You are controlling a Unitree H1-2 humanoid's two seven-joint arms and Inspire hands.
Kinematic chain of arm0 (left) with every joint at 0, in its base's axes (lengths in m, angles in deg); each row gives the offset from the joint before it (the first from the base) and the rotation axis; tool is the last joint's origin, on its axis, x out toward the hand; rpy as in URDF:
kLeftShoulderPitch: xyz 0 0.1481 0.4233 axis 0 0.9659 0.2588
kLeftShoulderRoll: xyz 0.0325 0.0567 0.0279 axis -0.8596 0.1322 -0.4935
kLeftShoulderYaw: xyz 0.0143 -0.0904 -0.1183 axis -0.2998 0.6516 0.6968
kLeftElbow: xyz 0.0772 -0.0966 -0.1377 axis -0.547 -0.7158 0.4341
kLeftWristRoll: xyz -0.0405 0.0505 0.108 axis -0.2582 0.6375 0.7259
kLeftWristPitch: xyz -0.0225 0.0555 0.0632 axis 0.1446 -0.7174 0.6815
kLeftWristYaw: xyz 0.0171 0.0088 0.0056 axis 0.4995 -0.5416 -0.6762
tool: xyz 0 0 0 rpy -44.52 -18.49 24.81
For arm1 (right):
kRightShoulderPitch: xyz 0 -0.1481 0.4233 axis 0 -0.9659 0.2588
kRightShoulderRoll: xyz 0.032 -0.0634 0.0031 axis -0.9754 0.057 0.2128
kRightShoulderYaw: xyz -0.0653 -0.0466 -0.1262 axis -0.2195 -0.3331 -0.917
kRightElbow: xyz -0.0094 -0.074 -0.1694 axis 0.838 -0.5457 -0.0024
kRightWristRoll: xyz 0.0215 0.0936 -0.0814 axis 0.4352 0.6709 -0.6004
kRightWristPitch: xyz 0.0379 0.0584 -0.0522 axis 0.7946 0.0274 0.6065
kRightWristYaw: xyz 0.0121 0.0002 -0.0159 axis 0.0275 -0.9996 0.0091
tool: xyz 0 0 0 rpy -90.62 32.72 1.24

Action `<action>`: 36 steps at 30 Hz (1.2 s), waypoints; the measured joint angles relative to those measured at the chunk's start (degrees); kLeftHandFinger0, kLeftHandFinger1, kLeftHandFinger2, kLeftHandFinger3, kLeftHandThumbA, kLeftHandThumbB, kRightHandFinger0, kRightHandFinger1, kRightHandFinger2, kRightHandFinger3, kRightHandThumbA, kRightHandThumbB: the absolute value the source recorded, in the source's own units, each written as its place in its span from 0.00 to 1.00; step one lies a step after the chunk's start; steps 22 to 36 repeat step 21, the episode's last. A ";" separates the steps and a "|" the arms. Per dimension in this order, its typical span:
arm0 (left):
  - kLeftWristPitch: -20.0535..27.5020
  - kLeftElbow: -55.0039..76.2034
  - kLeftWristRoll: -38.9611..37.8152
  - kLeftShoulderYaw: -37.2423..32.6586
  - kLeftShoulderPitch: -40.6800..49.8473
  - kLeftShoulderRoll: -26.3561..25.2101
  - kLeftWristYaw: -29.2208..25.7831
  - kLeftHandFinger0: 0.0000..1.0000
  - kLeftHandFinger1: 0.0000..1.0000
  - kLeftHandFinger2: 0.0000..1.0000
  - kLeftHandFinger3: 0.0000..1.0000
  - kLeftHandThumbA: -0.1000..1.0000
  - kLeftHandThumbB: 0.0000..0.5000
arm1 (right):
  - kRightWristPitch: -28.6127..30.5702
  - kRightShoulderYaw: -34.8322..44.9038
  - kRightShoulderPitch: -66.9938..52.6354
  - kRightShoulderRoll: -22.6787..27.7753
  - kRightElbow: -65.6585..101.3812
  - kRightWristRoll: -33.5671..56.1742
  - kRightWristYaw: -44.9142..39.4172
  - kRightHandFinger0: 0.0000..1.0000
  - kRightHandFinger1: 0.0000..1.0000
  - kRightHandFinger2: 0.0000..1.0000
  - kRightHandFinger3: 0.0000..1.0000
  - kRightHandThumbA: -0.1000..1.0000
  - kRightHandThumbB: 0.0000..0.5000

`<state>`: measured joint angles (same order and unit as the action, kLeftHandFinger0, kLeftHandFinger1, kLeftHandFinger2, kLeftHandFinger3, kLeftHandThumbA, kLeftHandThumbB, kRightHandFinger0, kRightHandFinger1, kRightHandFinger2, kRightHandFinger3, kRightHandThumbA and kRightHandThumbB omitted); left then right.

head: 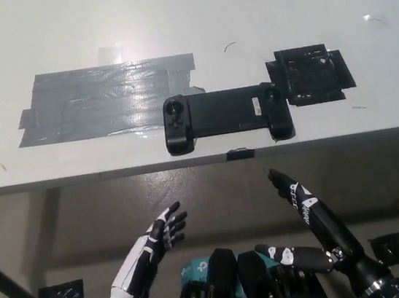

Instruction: A controller is being placed at the center of the desk near the left hand and the robot uses its left hand's index finger to press a button at the left area of the controller

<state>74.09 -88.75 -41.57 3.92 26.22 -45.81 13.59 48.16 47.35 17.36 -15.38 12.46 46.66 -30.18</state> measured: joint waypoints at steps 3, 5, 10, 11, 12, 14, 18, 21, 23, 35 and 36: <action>2.58 -0.62 2.09 -0.03 0.21 0.01 -1.58 1.00 1.00 1.00 1.00 1.00 0.46 | 0.01 0.00 -0.11 -0.01 -0.05 0.00 0.00 1.00 1.00 1.00 1.00 0.87 0.52; 4.53 -1.03 3.53 -0.05 0.33 0.03 -2.83 1.00 1.00 1.00 1.00 1.00 0.44 | 0.02 0.00 -0.16 -0.01 -0.10 0.00 0.02 1.00 1.00 1.00 1.00 0.87 0.51; 9.20 -2.24 7.04 -0.06 0.40 0.07 -5.70 1.00 1.00 1.00 1.00 1.00 0.44 | 0.06 0.01 -0.24 -0.03 -0.10 -0.02 0.08 1.00 1.00 1.00 1.00 0.87 0.51; 9.89 -2.29 7.53 -0.06 0.40 0.07 -6.19 1.00 1.00 1.00 1.00 1.00 0.43 | 0.08 0.01 -0.24 -0.04 -0.09 -0.02 0.09 1.00 1.00 1.00 1.00 0.87 0.51; 11.00 -2.34 8.18 -0.05 0.40 0.07 -6.76 1.00 1.00 1.00 1.00 1.00 0.43 | 0.12 0.01 -0.23 -0.06 -0.09 -0.02 0.10 1.00 1.00 1.00 1.00 0.86 0.51; 12.78 -2.45 9.37 -0.04 0.40 0.07 -7.92 1.00 1.00 1.00 1.00 1.00 0.43 | 0.27 0.02 -0.23 -0.10 -0.08 -0.02 0.11 1.00 1.00 1.00 1.00 0.85 0.50; 15.51 -2.60 11.08 -0.05 0.35 0.06 -9.63 1.00 1.00 1.00 1.00 1.00 0.44 | 0.60 0.04 -0.22 -0.12 -0.05 -0.02 0.12 1.00 1.00 1.00 1.00 0.84 0.53; 16.40 -2.70 11.73 -0.06 0.35 0.05 -10.26 1.00 1.00 1.00 1.00 1.00 0.44 | 0.62 0.05 -0.21 -0.13 0.00 -0.02 0.12 1.00 1.00 1.00 1.00 0.84 0.53; 16.40 -2.70 11.73 -0.06 0.35 0.05 -10.26 1.00 1.00 1.00 1.00 1.00 0.44 | 0.62 0.05 -0.21 -0.13 0.00 -0.02 0.12 1.00 1.00 1.00 1.00 0.84 0.53; 16.40 -2.70 11.73 -0.06 0.35 0.05 -10.26 1.00 1.00 1.00 1.00 1.00 0.44 | 0.62 0.05 -0.21 -0.13 0.00 -0.02 0.12 1.00 1.00 1.00 1.00 0.84 0.53; 16.40 -2.70 11.73 -0.06 0.35 0.05 -10.26 1.00 1.00 1.00 1.00 1.00 0.44 | 0.62 0.05 -0.21 -0.13 0.00 -0.02 0.12 1.00 1.00 1.00 1.00 0.84 0.53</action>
